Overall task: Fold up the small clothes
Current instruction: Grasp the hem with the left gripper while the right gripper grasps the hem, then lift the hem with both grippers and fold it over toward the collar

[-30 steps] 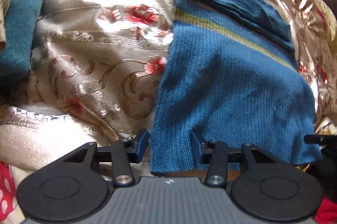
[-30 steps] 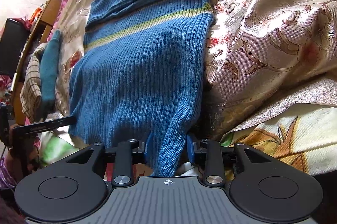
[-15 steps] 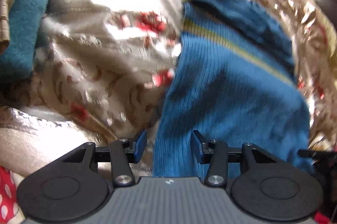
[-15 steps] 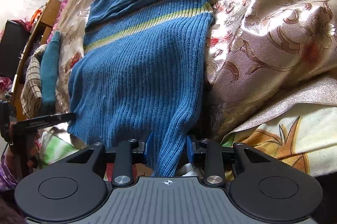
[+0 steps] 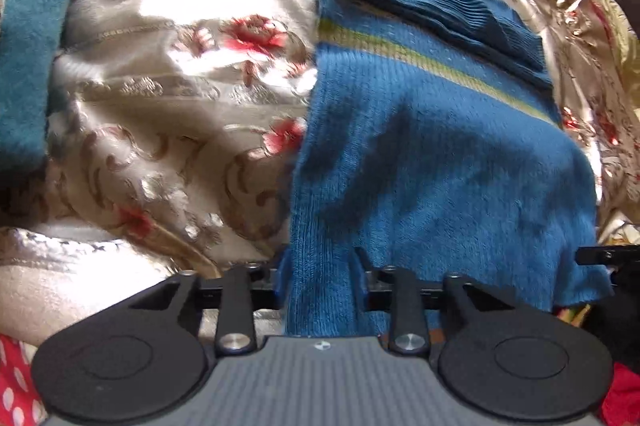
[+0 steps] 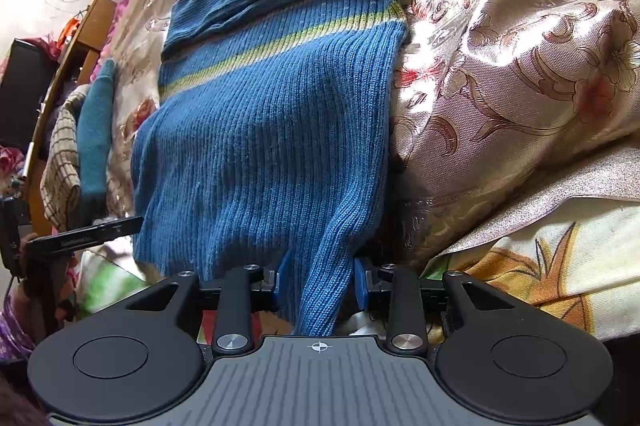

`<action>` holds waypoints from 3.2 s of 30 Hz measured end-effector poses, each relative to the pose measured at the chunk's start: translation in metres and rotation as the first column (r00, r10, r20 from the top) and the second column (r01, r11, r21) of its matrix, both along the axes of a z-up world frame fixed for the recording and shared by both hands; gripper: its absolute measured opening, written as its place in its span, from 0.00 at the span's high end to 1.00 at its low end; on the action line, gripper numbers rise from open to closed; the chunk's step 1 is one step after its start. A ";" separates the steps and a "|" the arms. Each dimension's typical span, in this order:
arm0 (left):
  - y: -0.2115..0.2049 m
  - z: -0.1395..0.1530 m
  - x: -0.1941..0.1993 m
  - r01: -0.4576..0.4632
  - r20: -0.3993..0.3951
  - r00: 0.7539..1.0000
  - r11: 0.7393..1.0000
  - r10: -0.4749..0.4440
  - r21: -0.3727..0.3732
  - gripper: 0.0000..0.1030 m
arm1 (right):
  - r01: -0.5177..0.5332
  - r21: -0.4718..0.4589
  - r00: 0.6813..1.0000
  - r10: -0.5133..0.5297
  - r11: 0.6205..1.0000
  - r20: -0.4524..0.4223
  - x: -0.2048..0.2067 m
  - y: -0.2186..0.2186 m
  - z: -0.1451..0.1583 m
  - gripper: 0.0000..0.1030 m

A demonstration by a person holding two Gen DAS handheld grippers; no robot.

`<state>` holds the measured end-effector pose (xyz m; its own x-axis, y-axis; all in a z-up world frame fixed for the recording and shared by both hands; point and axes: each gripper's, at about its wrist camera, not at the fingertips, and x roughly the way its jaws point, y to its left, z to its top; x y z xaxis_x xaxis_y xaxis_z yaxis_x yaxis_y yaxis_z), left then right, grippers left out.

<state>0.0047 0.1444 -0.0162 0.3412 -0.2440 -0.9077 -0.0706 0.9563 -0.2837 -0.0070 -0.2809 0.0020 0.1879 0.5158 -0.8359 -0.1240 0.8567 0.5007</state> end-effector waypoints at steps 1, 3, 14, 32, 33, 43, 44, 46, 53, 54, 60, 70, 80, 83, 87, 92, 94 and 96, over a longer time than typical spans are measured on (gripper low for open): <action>0.002 -0.001 0.000 -0.007 -0.009 1.000 1.000 0.007 -0.007 0.78 | -0.003 0.002 1.000 0.003 1.000 -0.001 0.000 0.001 0.000 0.69; 0.008 -0.004 0.001 -0.036 -0.026 0.999 0.999 0.035 -0.036 0.80 | -0.008 0.004 1.000 0.008 1.000 -0.002 0.001 0.001 -0.001 0.69; 0.024 0.002 0.006 -0.139 -0.003 0.989 0.905 0.150 -0.403 0.88 | 0.101 0.187 0.995 -0.098 0.977 -0.025 0.005 -0.012 -0.001 0.90; 0.049 0.040 0.185 -0.144 0.245 0.920 0.846 0.305 -0.513 0.88 | 0.308 0.490 0.883 -0.437 0.815 0.173 0.180 -0.037 0.053 0.91; 0.049 0.035 0.196 -0.158 0.243 0.919 0.852 0.312 -0.499 0.88 | 0.337 0.483 0.874 -0.460 0.808 0.160 0.196 -0.037 0.047 0.91; 0.058 0.005 0.223 -0.240 0.244 0.895 0.866 0.372 -0.438 0.87 | 0.472 0.405 0.837 -0.542 0.783 0.072 0.245 -0.036 -0.002 0.87; 0.060 0.005 0.223 -0.247 0.241 0.893 0.863 0.379 -0.440 0.85 | 0.471 0.398 0.838 -0.540 0.787 0.076 0.243 -0.037 -0.002 0.87; 0.066 0.003 0.223 -0.269 0.223 0.887 0.844 0.406 -0.464 0.76 | 0.472 0.384 0.838 -0.539 0.794 0.087 0.237 -0.038 -0.002 0.87; 0.070 0.007 0.216 -0.334 0.217 0.850 0.809 0.481 -0.483 0.53 | 0.492 0.401 0.813 -0.573 0.773 0.107 0.229 -0.048 0.007 0.74; 0.070 0.008 0.214 -0.341 0.218 0.846 0.809 0.486 -0.480 0.51 | 0.492 0.404 0.808 -0.577 0.771 0.118 0.229 -0.049 0.010 0.72; 0.072 0.007 0.190 -0.368 0.212 0.831 0.794 0.514 -0.483 0.50 | 0.464 0.289 0.809 -0.533 0.837 0.246 0.220 -0.041 0.023 0.70; 0.034 -0.009 0.164 -0.315 0.214 0.891 0.886 0.399 -0.341 0.49 | 0.389 0.043 0.861 -0.379 0.920 0.338 0.204 -0.016 0.005 0.74; 0.032 -0.013 0.156 -0.326 0.201 0.890 0.880 0.409 -0.346 0.49 | 0.388 -0.013 0.853 -0.353 0.922 0.384 0.192 -0.018 0.019 0.74; 0.030 -0.014 0.155 -0.327 0.194 0.892 0.878 0.409 -0.349 0.49 | 0.376 -0.013 0.844 -0.337 0.927 0.416 0.195 -0.013 0.025 0.74; 0.028 -0.011 0.157 -0.315 0.203 0.895 0.886 0.397 -0.340 0.49 | 0.362 -0.021 0.847 -0.320 0.932 0.425 0.210 -0.005 0.025 0.74; 0.027 -0.011 0.160 -0.306 0.204 0.900 0.893 0.385 -0.331 0.48 | 0.363 -0.073 0.852 -0.299 0.929 0.430 0.234 0.002 0.017 0.74; 0.027 -0.011 0.161 -0.306 0.203 0.901 0.894 0.383 -0.329 0.48 | 0.344 -0.090 0.863 -0.278 0.934 0.421 0.241 0.004 0.013 0.74; 0.027 -0.012 0.161 -0.306 0.201 0.902 0.894 0.382 -0.328 0.48 | 0.334 -0.102 0.869 -0.264 0.937 0.418 0.246 0.005 0.011 0.74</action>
<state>0.1660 0.1711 -0.0282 0.6591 -0.3001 -0.6896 -0.2700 0.7614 -0.5894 0.2389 -0.2756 0.0127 0.6404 0.2433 -0.7285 -0.0048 0.9497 0.3130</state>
